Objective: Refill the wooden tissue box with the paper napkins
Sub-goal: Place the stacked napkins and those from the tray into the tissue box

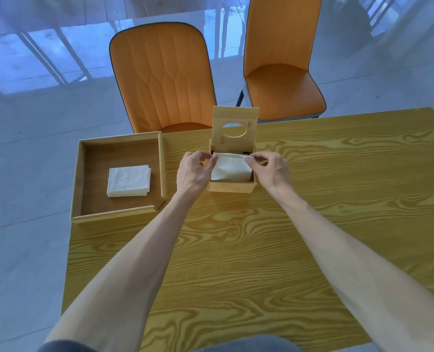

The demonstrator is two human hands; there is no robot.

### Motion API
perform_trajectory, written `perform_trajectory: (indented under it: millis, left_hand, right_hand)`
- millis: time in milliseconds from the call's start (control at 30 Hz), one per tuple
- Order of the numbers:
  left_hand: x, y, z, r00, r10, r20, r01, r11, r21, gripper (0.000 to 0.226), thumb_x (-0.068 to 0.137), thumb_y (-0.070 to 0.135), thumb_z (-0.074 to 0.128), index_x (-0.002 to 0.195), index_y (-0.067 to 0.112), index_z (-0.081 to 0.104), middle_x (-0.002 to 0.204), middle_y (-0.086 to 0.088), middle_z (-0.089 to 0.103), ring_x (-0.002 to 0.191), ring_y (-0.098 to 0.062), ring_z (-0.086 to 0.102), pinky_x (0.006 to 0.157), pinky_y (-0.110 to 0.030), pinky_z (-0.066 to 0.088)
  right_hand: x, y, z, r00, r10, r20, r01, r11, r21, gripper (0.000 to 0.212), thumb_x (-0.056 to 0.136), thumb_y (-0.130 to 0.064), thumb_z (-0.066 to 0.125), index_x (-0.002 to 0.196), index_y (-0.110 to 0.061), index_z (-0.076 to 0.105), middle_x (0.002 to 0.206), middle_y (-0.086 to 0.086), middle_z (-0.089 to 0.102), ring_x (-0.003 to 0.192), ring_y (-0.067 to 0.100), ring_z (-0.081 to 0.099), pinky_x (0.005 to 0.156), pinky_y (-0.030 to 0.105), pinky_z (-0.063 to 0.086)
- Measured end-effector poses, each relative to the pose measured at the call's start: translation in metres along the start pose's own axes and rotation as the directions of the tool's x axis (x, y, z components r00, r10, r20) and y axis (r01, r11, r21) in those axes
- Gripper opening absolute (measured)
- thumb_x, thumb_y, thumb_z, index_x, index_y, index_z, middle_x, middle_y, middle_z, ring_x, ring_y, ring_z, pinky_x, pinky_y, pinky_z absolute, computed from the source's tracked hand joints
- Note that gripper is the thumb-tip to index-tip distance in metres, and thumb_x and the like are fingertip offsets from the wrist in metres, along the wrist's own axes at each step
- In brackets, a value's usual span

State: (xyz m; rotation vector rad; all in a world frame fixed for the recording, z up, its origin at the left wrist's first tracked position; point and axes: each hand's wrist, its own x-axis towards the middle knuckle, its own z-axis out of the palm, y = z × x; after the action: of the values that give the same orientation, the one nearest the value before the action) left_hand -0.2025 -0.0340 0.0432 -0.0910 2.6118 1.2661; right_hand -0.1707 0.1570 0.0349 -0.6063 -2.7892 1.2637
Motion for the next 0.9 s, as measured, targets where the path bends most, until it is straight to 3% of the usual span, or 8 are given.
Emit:
perform_trajectory:
  millis: [200,367,600,733,900]
  left_hand:
    - [0.005,0.001,0.006,0.995,-0.101,0.000,0.101,0.989,-0.109,0.032,0.093,0.038,0.063,0.117,0.018,0.058,0.104,0.006,0.063,0.090,-0.015,0.062,0.079,-0.034,0.052]
    - [0.006,-0.002,0.000,0.991,-0.131,0.017,0.132,0.985,-0.110,0.031,0.094,0.040,0.060,0.118,0.021,0.058,0.103,0.006,0.062,0.092,-0.017,0.062,0.085,-0.040,0.054]
    - [-0.010,-0.016,-0.032,0.994,-0.109,-0.027,0.107,0.992,-0.071,0.025,0.094,0.040,0.058,0.109,0.021,0.067,0.102,0.001,0.071,0.091,-0.019,0.069,0.084,-0.044,0.057]
    - [-0.030,-0.031,-0.067,0.988,-0.133,-0.084,0.127,0.989,-0.073,0.027,0.095,0.038,0.057,0.110,0.017,0.067,0.102,-0.001,0.071,0.095,-0.020,0.067,0.084,-0.041,0.056]
    - [-0.055,-0.061,-0.117,0.956,-0.214,-0.201,0.216,0.976,-0.011,0.024,0.095,0.034,0.056,0.110,0.019,0.068,0.106,0.000,0.072,0.091,-0.015,0.065,0.075,-0.030,0.048]
  right_hand:
    - [0.006,0.000,0.008,0.997,0.074,-0.035,-0.073,0.997,0.019,0.026,0.086,-0.033,0.073,0.106,-0.018,0.064,0.098,-0.002,0.068,0.088,0.016,0.063,0.074,0.030,0.052]
    - [0.005,0.002,0.006,0.996,0.080,-0.046,-0.079,0.997,0.014,0.029,0.087,-0.035,0.072,0.109,-0.019,0.061,0.100,-0.003,0.065,0.089,0.016,0.063,0.073,0.030,0.051]
    - [-0.011,-0.024,0.003,0.976,-0.148,-0.161,0.125,0.982,-0.141,0.015,0.092,-0.036,0.063,0.101,-0.023,0.064,0.094,-0.004,0.066,0.081,0.013,0.060,0.063,0.025,0.042]
    - [-0.022,-0.059,0.021,0.967,-0.242,-0.080,0.234,0.967,-0.103,0.015,0.093,-0.034,0.063,0.098,-0.021,0.068,0.090,-0.003,0.071,0.076,0.011,0.064,0.065,0.027,0.054]
    - [-0.046,-0.105,0.063,0.969,-0.198,0.147,0.213,0.972,-0.097,0.026,0.092,-0.039,0.063,0.103,-0.018,0.071,0.094,-0.004,0.074,0.085,0.012,0.068,0.061,0.022,0.043]
